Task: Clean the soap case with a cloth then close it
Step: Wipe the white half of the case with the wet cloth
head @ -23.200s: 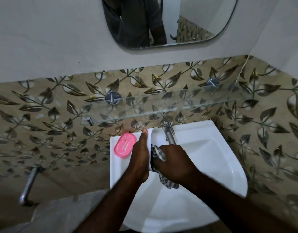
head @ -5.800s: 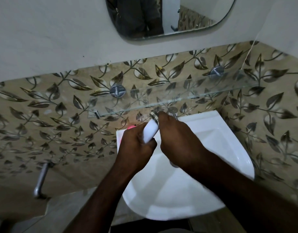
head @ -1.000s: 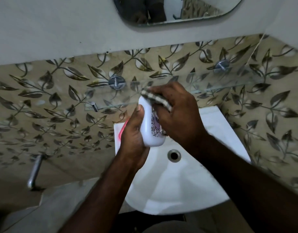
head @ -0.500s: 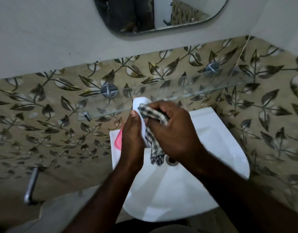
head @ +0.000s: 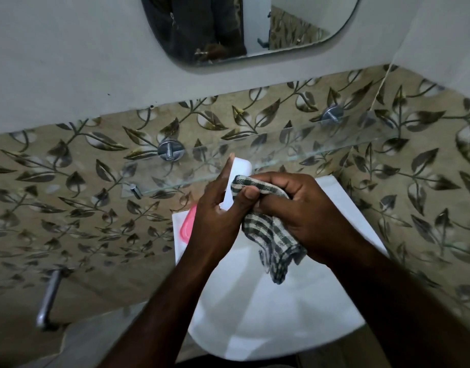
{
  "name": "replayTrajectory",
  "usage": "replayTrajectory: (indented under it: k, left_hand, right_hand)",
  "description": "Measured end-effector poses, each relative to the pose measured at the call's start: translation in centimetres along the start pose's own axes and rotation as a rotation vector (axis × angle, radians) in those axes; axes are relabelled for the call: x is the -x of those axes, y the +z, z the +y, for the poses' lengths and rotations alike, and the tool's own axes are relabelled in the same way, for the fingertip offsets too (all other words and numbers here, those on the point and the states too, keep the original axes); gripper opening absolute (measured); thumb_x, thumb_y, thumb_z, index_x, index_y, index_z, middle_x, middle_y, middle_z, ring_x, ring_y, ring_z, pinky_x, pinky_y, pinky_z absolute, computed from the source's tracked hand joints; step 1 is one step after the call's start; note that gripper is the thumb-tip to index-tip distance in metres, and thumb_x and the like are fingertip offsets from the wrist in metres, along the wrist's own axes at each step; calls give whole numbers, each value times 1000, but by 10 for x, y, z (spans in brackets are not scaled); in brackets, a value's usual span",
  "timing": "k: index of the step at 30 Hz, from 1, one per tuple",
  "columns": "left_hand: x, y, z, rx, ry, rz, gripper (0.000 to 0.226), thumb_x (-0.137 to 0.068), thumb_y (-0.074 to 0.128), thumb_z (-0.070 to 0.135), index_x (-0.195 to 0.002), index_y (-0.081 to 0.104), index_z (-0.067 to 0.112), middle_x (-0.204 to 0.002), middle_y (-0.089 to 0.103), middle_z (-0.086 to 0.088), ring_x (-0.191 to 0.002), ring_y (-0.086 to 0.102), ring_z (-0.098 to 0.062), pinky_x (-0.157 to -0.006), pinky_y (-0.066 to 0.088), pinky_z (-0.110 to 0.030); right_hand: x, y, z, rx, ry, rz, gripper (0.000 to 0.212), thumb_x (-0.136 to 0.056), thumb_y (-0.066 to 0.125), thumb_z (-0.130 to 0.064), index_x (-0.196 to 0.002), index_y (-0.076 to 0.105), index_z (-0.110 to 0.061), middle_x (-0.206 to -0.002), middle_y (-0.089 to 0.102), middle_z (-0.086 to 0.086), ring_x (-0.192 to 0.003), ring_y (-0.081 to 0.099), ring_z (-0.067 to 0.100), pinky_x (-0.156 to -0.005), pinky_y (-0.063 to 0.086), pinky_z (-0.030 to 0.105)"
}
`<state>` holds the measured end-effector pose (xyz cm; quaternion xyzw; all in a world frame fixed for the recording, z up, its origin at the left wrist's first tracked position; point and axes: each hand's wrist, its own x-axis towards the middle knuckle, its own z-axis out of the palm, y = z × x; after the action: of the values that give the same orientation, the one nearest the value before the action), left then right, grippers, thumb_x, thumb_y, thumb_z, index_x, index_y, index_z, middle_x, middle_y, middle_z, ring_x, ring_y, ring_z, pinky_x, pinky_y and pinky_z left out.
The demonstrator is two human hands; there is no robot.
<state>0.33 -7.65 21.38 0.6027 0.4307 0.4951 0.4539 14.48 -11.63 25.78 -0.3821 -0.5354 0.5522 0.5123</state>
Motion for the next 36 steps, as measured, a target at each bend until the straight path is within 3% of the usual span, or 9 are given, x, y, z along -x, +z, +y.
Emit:
replayTrajectory:
  k: [3, 8, 12, 22, 25, 29, 32, 34, 36]
  left_hand:
    - [1, 4, -2, 22, -15, 36, 78, -72, 66, 60, -138, 54, 20, -127, 67, 1, -119, 61, -12, -100, 50, -35]
    - [5, 6, -10, 345, -225, 41, 64, -89, 52, 60, -133, 57, 14, -128, 65, -10, -120, 61, -26, -106, 44, -48]
    - [2, 2, -5, 603, -354, 0, 71, -97, 22, 58, -139, 47, 6, -133, 59, -20, -125, 56, -32, -107, 41, -48]
    - [4, 1, -1, 685, -436, -10, 57, -100, 29, 48, -119, 60, 4, -107, 72, -16, -97, 71, -23, -85, 57, -34]
    - [11, 9, -6, 553, -324, 13, 53, -101, 32, 45, -131, 56, 8, -128, 65, -13, -118, 62, -24, -103, 49, -41]
    - [12, 19, -5, 218, -172, 141, 30, -103, 39, 31, -114, 63, 17, -93, 75, 17, -92, 67, 6, -79, 52, -12]
    - [7, 23, -5, 15, -36, 156, 49, -99, 42, 46, -131, 58, 12, -123, 68, -4, -118, 61, -19, -99, 51, -36]
    - [-1, 25, -7, -126, 71, 150, 56, -94, 41, 50, -135, 56, 15, -133, 62, -3, -124, 56, -18, -103, 46, -31]
    - [-11, 28, -7, -160, 121, 126, 49, -95, 41, 47, -117, 67, 12, -113, 70, 1, -106, 63, -15, -85, 48, -19]
  right_hand:
    - [-7, -11, 0, 41, -37, 35, 25, -88, 54, 13, -103, 70, 2, -90, 71, 24, -79, 69, 29, -70, 57, 36]
    - [-29, -26, 11, 432, -194, 320, 31, -81, 66, 6, -104, 73, -13, -98, 72, 2, -91, 68, 8, -82, 52, 21]
    - [-23, -13, 28, 627, -276, 270, 40, -74, 62, 3, -106, 74, -18, -98, 67, -1, -91, 63, 0, -81, 45, 9]
    - [-15, 11, 28, 744, -488, 200, 39, -76, 60, -2, -111, 72, -13, -101, 63, 5, -96, 61, 14, -87, 47, 19]
    - [-28, -2, 30, 704, -426, 323, 42, -75, 58, 1, -111, 72, -16, -104, 66, 2, -98, 63, 10, -87, 50, 22]
    - [-24, -4, 49, 586, -170, 530, 30, -83, 58, -7, -107, 71, -19, -101, 71, -5, -94, 64, 7, -87, 51, 26]
    - [-11, 1, 64, 365, 67, 505, 15, -87, 62, -13, -98, 71, -19, -88, 74, -5, -83, 70, 12, -80, 57, 39]
    - [-3, 3, 64, 145, 145, 485, 10, -87, 63, -11, -93, 70, -14, -85, 75, 4, -81, 72, 25, -78, 58, 49]
    - [0, 0, 58, -154, 187, 468, 12, -88, 62, -3, -96, 71, -7, -90, 74, 18, -87, 71, 39, -82, 57, 56]
